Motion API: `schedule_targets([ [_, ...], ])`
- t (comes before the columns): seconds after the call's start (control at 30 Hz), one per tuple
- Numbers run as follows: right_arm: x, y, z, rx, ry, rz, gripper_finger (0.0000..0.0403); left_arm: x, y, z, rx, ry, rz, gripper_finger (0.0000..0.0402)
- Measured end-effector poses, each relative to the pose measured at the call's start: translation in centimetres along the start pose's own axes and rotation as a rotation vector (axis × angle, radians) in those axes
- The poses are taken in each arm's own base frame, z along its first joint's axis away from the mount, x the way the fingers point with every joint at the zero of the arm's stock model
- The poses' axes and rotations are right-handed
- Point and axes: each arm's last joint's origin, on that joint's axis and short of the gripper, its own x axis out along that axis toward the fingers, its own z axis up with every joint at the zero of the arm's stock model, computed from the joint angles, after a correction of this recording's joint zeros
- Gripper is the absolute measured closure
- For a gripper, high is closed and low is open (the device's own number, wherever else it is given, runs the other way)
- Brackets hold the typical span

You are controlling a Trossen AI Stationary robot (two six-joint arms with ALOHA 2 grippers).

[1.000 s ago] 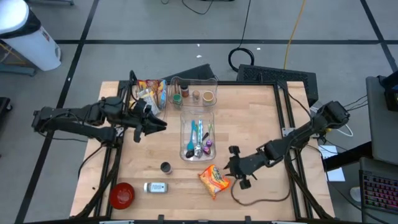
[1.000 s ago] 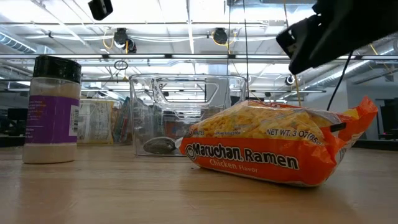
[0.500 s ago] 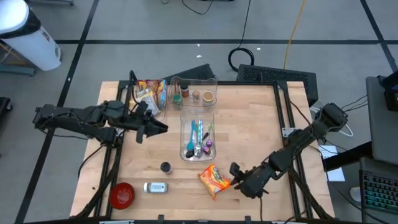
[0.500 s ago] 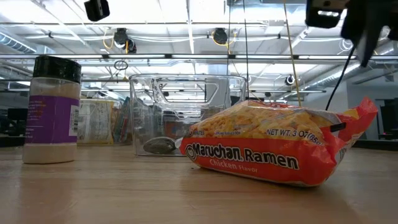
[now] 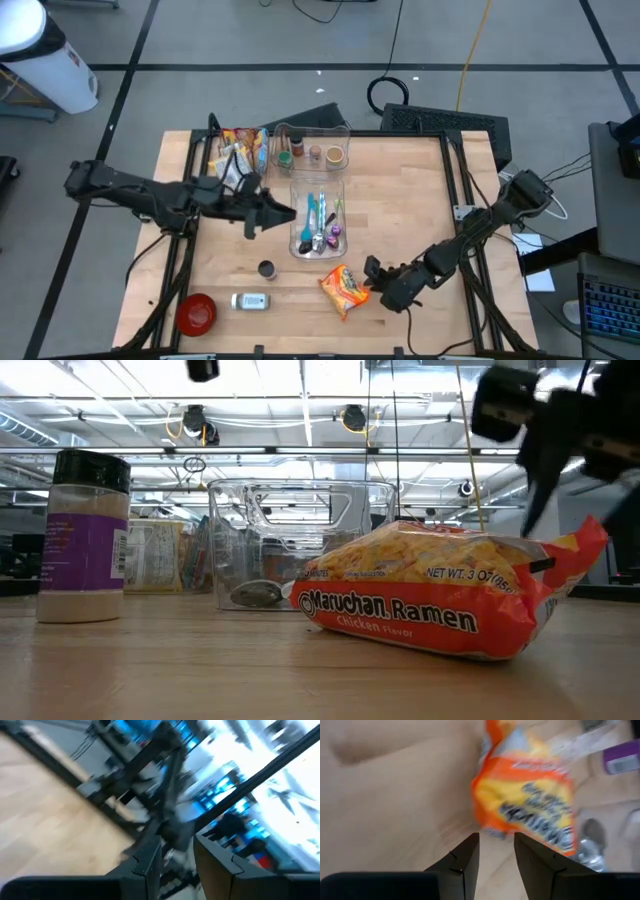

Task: Pick & Place Food Item
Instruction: Put the orange noodle pack into the top left transparent bin

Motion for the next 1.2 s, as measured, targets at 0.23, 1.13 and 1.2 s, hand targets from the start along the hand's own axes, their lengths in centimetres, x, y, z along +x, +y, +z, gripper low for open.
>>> schedule_targets([
  [0.23, 0.6, 1.1, -1.2, -0.033, -0.043, -0.029, 0.0289, 2.3, -0.7, -0.5, -0.049, -0.145, -0.114, 0.0282],
  [1.13, 2.7, 1.9, -1.0, 0.012, -0.238, -0.090, 0.0297, 2.9, -1.4, -2.0, -0.110, -0.187, -0.081, 0.0282],
  [1.2, 2.7, 1.7, -1.0, 0.034, -0.224, -0.122, 0.0314, 2.9, -1.4, -2.0, -0.116, -0.186, -0.081, 0.0282],
])
